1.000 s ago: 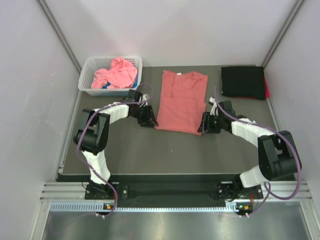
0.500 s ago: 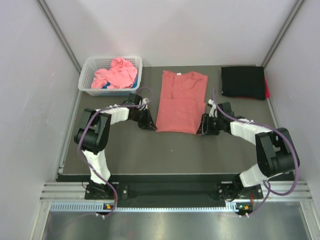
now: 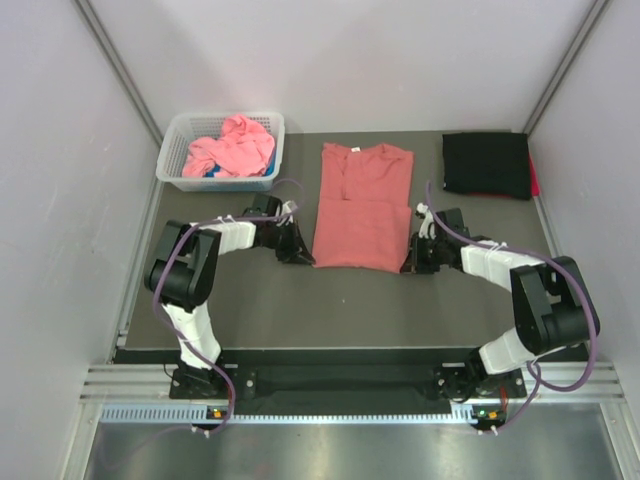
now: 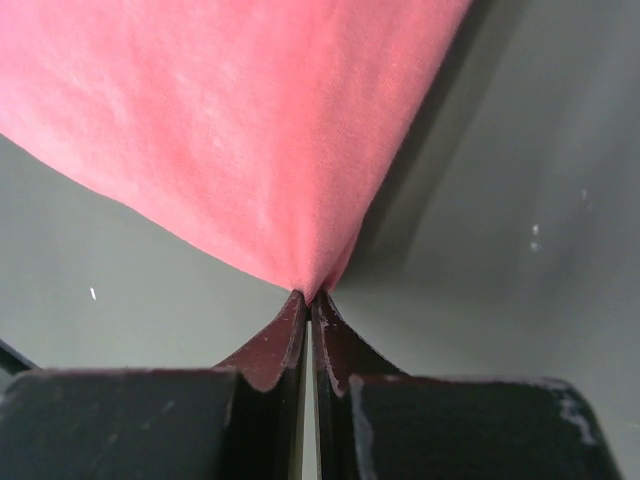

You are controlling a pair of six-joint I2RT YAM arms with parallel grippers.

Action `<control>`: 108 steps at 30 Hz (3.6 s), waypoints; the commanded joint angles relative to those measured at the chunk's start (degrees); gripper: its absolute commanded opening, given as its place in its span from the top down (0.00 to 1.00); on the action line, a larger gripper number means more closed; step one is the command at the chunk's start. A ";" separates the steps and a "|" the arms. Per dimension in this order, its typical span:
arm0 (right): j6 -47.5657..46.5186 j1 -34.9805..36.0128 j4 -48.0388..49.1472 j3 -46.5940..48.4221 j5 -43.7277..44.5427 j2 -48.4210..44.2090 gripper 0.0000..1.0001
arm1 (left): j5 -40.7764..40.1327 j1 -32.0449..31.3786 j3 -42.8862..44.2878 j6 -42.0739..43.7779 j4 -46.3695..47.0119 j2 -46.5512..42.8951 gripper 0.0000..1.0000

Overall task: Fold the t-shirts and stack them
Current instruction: Fold the tshirt

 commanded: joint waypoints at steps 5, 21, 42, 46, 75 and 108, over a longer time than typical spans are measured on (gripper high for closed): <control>-1.42 -1.17 -6.30 -3.40 5.25 -5.98 1.00 | -2.44 -0.39 -3.81 0.89 -6.31 -5.35 1.00; 6.23 -1.17 -8.50 -12.28 1.30 -18.55 0.77 | -0.42 -3.12 -16.03 -4.38 -5.08 -16.68 0.74; 12.47 -1.08 2.04 -15.35 -2.74 -16.54 0.57 | 0.37 -3.03 -18.67 -9.48 1.87 -14.93 0.57; 12.29 -1.17 3.36 -15.71 -2.13 -15.31 0.57 | -1.38 -3.12 -19.19 -9.04 1.86 -13.97 0.57; 10.62 -1.08 -6.21 -16.85 2.79 -28.84 1.00 | 0.02 -3.29 -21.30 -10.88 -0.50 -22.48 1.00; 4.12 -3.01 -15.53 29.79 9.74 -2.77 1.00 | -11.50 0.83 34.82 -1.84 -24.06 -1.33 1.00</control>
